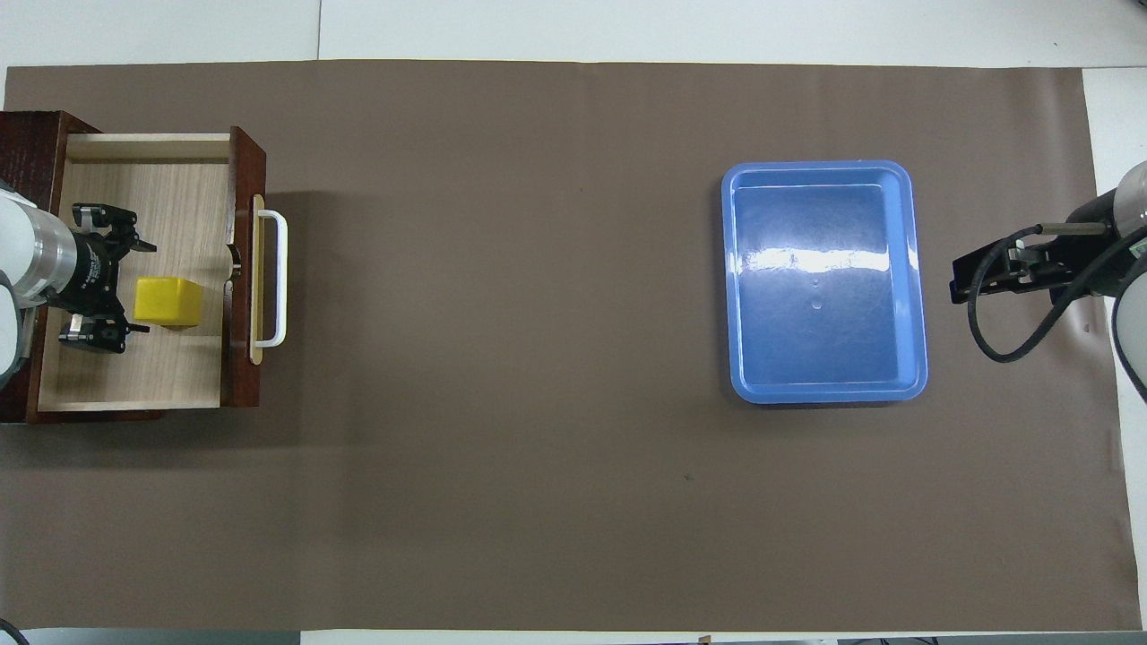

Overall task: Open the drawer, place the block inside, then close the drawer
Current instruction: 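Release the cube inside the drawer and open the left gripper, then push the drawer shut with the left gripper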

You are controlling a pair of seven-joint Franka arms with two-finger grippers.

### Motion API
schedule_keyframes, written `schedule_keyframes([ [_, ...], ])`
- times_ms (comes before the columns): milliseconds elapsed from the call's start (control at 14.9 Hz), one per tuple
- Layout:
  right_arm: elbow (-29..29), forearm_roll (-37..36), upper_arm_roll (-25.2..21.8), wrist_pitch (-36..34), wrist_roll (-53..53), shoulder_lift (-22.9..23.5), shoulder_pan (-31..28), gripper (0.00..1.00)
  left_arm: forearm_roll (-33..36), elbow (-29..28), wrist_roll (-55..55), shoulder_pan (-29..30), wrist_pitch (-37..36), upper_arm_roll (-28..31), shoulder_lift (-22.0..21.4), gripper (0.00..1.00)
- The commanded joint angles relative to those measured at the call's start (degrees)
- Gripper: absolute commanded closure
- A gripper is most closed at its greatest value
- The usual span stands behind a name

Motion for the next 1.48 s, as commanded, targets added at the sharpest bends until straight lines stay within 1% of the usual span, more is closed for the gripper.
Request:
schedule_keyframes([
  [0,-1.80,-2.18,0.58,2.93,-0.86,-1.43,-0.63,0.00,0.87,4.62,-3.59,-1.51,-2.69,-0.62,0.44,0.00],
  [67,-1.72,-2.27,0.58,3.98,-0.69,-1.34,-0.63,0.00,0.78,5.68,-5.69,-3.26,-3.13,-0.62,0.97,0.00],
  [201,-1.71,-2.36,0.58,4.96,-0.34,-1.25,-0.63,0.00,0.78,5.78,-7.64,-6.68,-3.14,-0.62,1.06,0.00],
  [335,-1.71,-2.36,0.58,4.44,1.41,-1.25,-0.55,0.00,0.78,5.61,-9.48,-10.03,-3.66,-0.45,1.33,0.00],
  [470,-1.71,-2.45,0.58,4.17,3.96,-1.25,-0.55,0.00,1.13,5.26,-13.43,-13.11,-3.58,-0.36,3.08,0.00],
  [604,-1.80,-2.36,0.58,3.73,4.84,-1.34,-0.55,0.00,1.13,4.29,-13.54,-13.38,-3.05,-0.44,3.09,0.00],
  [738,-1.89,-2.36,0.58,3.38,6.16,-1.34,-0.46,0.00,2.96,3.15,-13.54,-13.30,-2.09,-0.44,3.61,0.00],
  [939,-1.89,-2.36,0.58,3.29,6.61,-1.43,-0.19,0.00,4.03,2.27,-12.92,-11.64,0.11,-0.36,4.32,0.00],
  [1073,-1.89,-2.36,0.58,3.29,6.70,-1.43,-0.02,0.00,5.43,2.27,-12.14,-10.14,0.20,-0.36,4.40,0.00],
  [1275,-2.24,-2.36,0.66,2.85,6.61,-1.60,-0.11,0.00,5.53,2.88,-10.90,-8.56,0.12,-0.36,4.49,0.00],
  [1409,-2.94,-2.27,0.66,3.20,6.78,-1.86,-0.37,0.00,5.53,3.84,-10.90,-7.24,-0.06,-0.27,5.28,0.00],
])
